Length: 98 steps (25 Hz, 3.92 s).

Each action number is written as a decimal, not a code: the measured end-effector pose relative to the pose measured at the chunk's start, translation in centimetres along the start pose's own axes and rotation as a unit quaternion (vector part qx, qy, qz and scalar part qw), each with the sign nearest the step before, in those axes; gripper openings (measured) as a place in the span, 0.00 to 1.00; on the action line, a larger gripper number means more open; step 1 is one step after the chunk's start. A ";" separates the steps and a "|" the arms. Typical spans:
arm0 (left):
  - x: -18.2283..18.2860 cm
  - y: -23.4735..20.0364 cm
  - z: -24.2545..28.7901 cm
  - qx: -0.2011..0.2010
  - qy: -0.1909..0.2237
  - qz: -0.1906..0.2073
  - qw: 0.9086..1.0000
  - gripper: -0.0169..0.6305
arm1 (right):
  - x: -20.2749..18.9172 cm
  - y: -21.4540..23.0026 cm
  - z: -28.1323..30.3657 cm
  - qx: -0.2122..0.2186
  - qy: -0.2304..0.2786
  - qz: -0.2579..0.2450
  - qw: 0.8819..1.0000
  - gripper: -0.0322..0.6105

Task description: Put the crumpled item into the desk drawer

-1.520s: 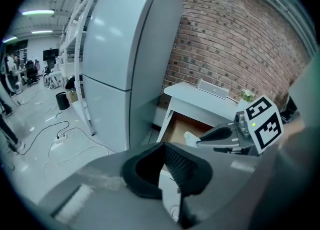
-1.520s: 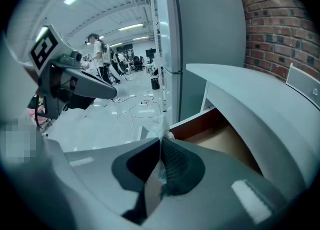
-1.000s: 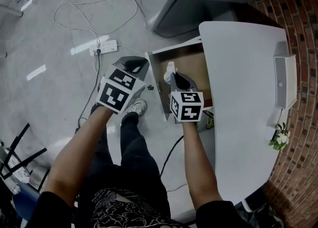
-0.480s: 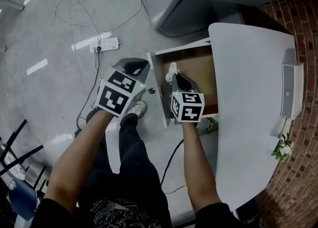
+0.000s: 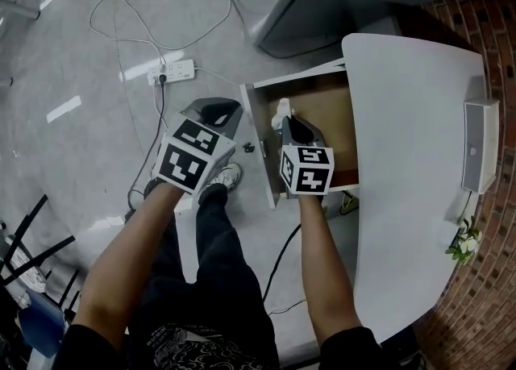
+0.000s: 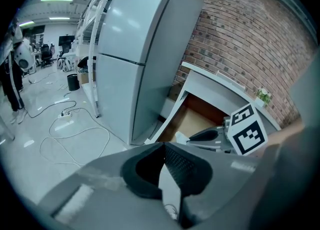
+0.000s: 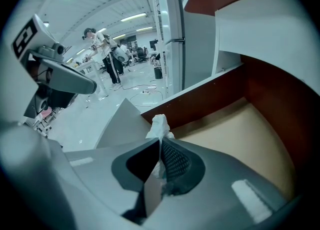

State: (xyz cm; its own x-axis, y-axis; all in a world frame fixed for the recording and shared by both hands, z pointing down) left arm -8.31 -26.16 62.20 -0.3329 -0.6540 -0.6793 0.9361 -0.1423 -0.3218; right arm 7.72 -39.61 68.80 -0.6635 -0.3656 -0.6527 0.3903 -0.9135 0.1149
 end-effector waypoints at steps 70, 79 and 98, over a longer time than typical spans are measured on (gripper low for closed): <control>20.1 -6.0 -31.2 0.043 0.230 0.115 0.965 0.03 | 28.5 -19.9 -21.7 -0.047 0.273 -0.012 0.961 0.05; 20.7 -7.6 -33.5 0.016 0.238 0.137 0.961 0.03 | 29.3 -22.8 -24.4 -0.085 0.305 -0.010 0.949 0.05; 21.0 -8.7 -33.2 -0.019 0.229 0.156 0.961 0.03 | 29.0 -23.7 -24.9 -0.128 0.316 0.008 0.940 0.05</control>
State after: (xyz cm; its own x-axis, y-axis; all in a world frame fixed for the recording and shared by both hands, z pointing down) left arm -27.21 -14.02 28.80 -0.0598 -0.2638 -0.9627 0.9965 0.0410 -0.0732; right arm -4.85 -24.07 28.52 -0.1770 -0.1257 -0.9761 0.5918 -0.8061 -0.0035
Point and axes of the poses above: the fingertips, and each gripper's own axes: z forward along the fingers, y to its right, x out of its top, the point moved 10 cm from there along -z, backward along the fingers, and after that the axes turned 3 degrees about y, right-handed, at the moved point
